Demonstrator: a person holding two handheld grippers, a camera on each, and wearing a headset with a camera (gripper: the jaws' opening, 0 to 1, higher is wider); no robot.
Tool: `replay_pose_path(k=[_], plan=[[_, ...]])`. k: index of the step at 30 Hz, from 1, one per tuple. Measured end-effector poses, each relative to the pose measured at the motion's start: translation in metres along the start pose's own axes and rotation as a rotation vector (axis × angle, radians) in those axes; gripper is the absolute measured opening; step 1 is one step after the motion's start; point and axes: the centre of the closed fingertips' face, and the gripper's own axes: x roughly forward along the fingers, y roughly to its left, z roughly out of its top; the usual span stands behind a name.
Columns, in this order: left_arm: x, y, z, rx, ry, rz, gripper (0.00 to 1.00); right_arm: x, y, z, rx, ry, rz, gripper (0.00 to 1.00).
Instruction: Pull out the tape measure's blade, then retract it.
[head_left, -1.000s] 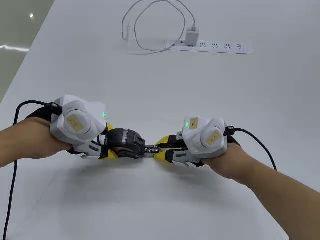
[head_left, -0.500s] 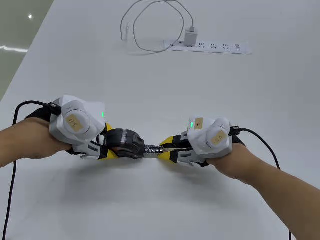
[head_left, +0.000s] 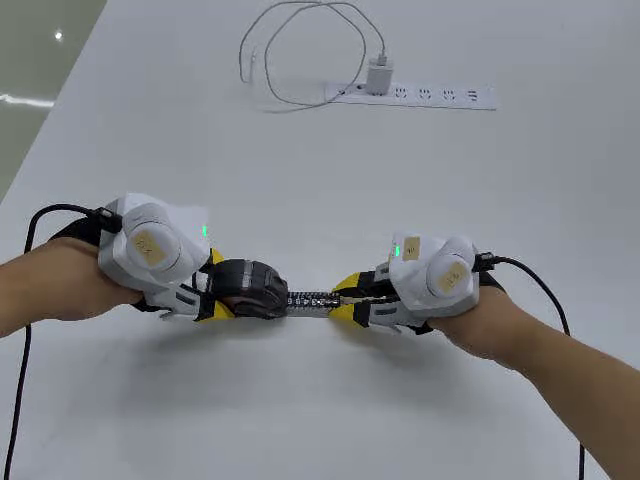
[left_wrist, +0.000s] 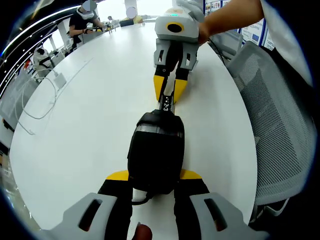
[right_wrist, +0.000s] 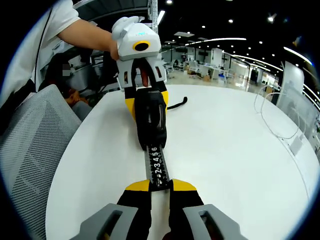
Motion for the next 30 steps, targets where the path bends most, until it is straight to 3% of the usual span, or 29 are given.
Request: replay_pose_path(k=[30], plan=[[-0.001, -0.002, 0.002, -0.003, 0.001, 0.002, 0.27, -0.022, -0.004, -0.017, 0.026, 0.018, -0.026, 0.08]])
